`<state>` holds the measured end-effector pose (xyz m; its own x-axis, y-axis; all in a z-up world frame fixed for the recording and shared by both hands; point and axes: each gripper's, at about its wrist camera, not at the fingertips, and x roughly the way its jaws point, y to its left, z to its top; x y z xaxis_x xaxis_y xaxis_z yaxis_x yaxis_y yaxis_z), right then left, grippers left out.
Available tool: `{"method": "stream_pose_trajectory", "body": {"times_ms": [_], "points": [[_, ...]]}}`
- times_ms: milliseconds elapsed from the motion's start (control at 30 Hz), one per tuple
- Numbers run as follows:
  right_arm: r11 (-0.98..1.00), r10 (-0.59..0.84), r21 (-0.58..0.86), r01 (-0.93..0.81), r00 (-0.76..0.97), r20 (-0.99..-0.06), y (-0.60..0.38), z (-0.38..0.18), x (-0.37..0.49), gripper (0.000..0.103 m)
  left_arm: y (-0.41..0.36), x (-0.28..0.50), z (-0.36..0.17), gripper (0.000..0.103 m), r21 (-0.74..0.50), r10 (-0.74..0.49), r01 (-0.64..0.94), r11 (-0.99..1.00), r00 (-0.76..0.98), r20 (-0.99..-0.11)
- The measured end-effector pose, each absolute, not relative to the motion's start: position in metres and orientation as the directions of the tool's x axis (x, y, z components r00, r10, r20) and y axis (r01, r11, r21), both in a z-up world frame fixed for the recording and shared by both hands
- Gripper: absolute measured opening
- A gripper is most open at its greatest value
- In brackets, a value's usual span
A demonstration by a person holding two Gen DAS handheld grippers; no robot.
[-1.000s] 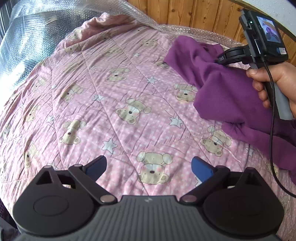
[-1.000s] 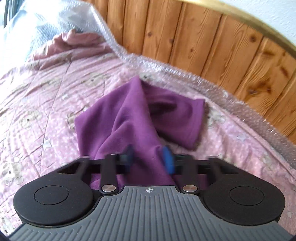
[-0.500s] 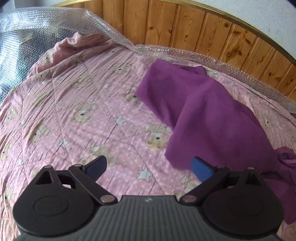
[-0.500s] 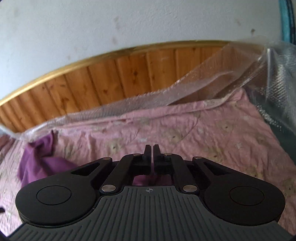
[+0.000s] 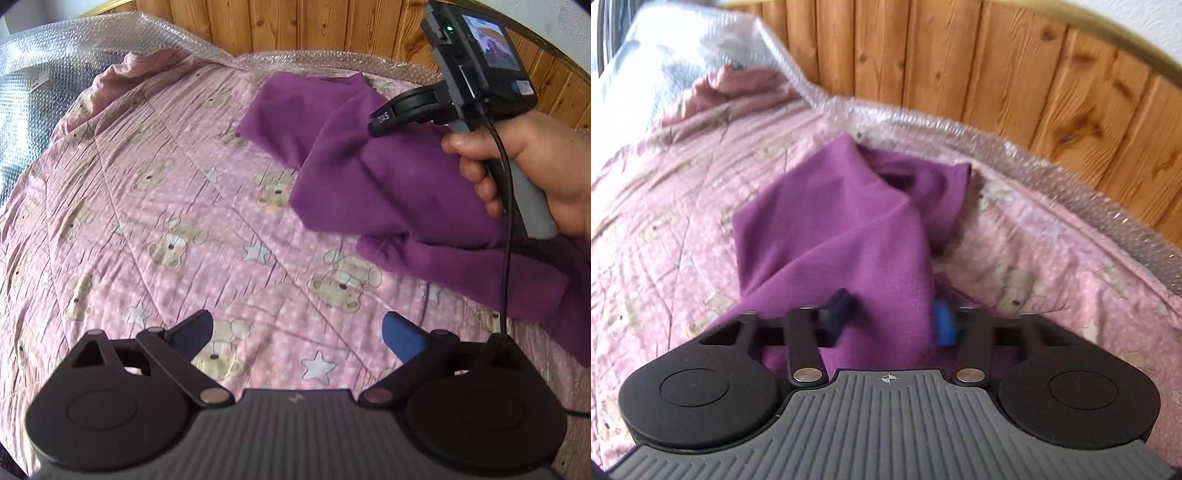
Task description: Fold clothes
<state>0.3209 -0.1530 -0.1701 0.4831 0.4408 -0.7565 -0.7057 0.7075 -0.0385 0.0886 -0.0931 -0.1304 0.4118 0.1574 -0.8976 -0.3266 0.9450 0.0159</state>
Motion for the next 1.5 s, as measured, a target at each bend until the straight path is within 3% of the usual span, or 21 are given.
{"method": "stream_pose_trajectory", "body": {"times_ms": [33, 133, 333, 467, 500, 567, 600, 667, 733, 900, 1033, 1167, 1300, 1333, 1367, 1400, 1433, 1467, 1500], "points": [[0.706, 0.457, -0.026, -0.708, 0.483, -0.747, -0.156, -0.167, 0.319, 0.002, -0.091, 0.084, -0.131, 0.102, 0.014, 0.159, -0.338, 0.941, 0.406, -0.9], [0.775, 0.502, 0.048, -0.63, 0.567, -0.653, -0.213, -0.133, 0.302, 0.002, -0.081, 0.081, -0.133, 0.102, 0.016, 0.176, -0.369, 0.929, 0.404, -0.898], [0.946, 0.272, 0.287, -0.147, 0.844, -0.463, -0.44, -0.059, 0.245, 0.002, -0.066, 0.118, -0.131, 0.102, 0.022, 0.187, -0.348, 0.937, 0.448, -0.874], [0.964, -0.025, 0.172, 0.203, 0.713, -0.701, -0.565, -0.118, 0.214, 0.004, -0.083, 0.171, -0.131, 0.102, 0.061, 0.176, -0.236, 0.97, 0.508, -0.843], [0.96, -0.034, 0.172, 0.221, 0.702, -0.711, -0.568, -0.124, 0.206, 0.011, -0.091, 0.184, -0.13, 0.102, 0.059, 0.159, -0.203, 0.977, 0.525, -0.836], [0.951, -0.048, 0.176, 0.253, 0.685, -0.727, -0.573, -0.135, 0.19, 0.035, -0.112, 0.209, -0.127, 0.102, 0.028, 0.091, -0.12, 0.992, 0.56, -0.823], [0.947, -0.054, 0.177, 0.269, 0.677, -0.734, -0.576, -0.141, 0.182, 0.04, -0.125, 0.22, -0.124, 0.102, 0.007, 0.045, -0.069, 0.998, 0.574, -0.818], [0.937, -0.067, 0.18, 0.3, 0.659, -0.75, -0.581, -0.152, 0.166, 0.058, -0.159, 0.236, -0.117, 0.102, -0.015, -0.041, 0.049, 0.999, 0.602, -0.798], [0.926, -0.079, 0.181, 0.332, 0.64, -0.764, -0.586, -0.163, 0.15, 0.06, -0.196, 0.249, -0.111, 0.102, -0.008, -0.113, 0.169, 0.986, 0.623, -0.774], [0.91, -0.106, 0.171, 0.378, 0.61, -0.786, -0.595, -0.184, 0.118, 0.06, -0.285, 0.28, -0.108, 0.103, 0.201, -0.157, 0.418, 0.886, 0.678, -0.719], [0.922, -0.099, 0.164, 0.35, 0.625, -0.775, -0.593, -0.185, 0.122, 0.068, -0.341, 0.308, -0.128, 0.103, 0.26, -0.284, 0.66, 0.705, 0.599, -0.749], [0.921, -0.074, 0.184, 0.343, 0.618, -0.783, -0.595, -0.193, 0.123, 0.069, -0.369, 0.335, -0.168, 0.103, 0.169, -0.323, 0.781, 0.601, 0.431, -0.842], [0.916, -0.052, 0.2, 0.347, 0.599, -0.799, -0.596, -0.206, 0.122, 0.07, -0.357, 0.372, -0.2, 0.103, -0.075, -0.355, 0.717, 0.693, 0.248, -0.901], [0.916, -0.048, 0.202, 0.347, 0.594, -0.803, -0.597, -0.209, 0.122, 0.07, -0.351, 0.378, -0.206, 0.099, -0.154, -0.381, 0.681, 0.716, 0.197, -0.903], [0.915, -0.045, 0.203, 0.348, 0.589, -0.807, -0.598, -0.212, 0.122, 0.07, -0.342, 0.381, -0.208, 0.076, -0.246, -0.425, 0.643, 0.725, 0.137, -0.895], [0.914, -0.041, 0.208, 0.349, 0.589, -0.807, -0.6, -0.213, 0.121, 0.07, -0.334, 0.38, -0.209, 0.06, -0.322, -0.468, 0.617, 0.718, 0.086, -0.88], [0.912, -0.038, 0.214, 0.351, 0.59, -0.807, -0.601, -0.214, 0.121, 0.07, -0.328, 0.375, -0.206, 0.035, -0.356, -0.493, 0.606, 0.711, 0.07, -0.867], [0.91, -0.035, 0.219, 0.352, 0.59, -0.806, -0.603, -0.216, 0.12, 0.069, -0.321, 0.367, -0.199, 0.02, -0.358, -0.505, 0.602, 0.714, 0.089, -0.859], [0.907, -0.033, 0.224, 0.355, 0.591, -0.806, -0.605, -0.215, 0.119, 0.069, -0.312, 0.358, -0.189, 0.016, -0.368, -0.525, 0.583, 0.724, 0.119, -0.843]]}}
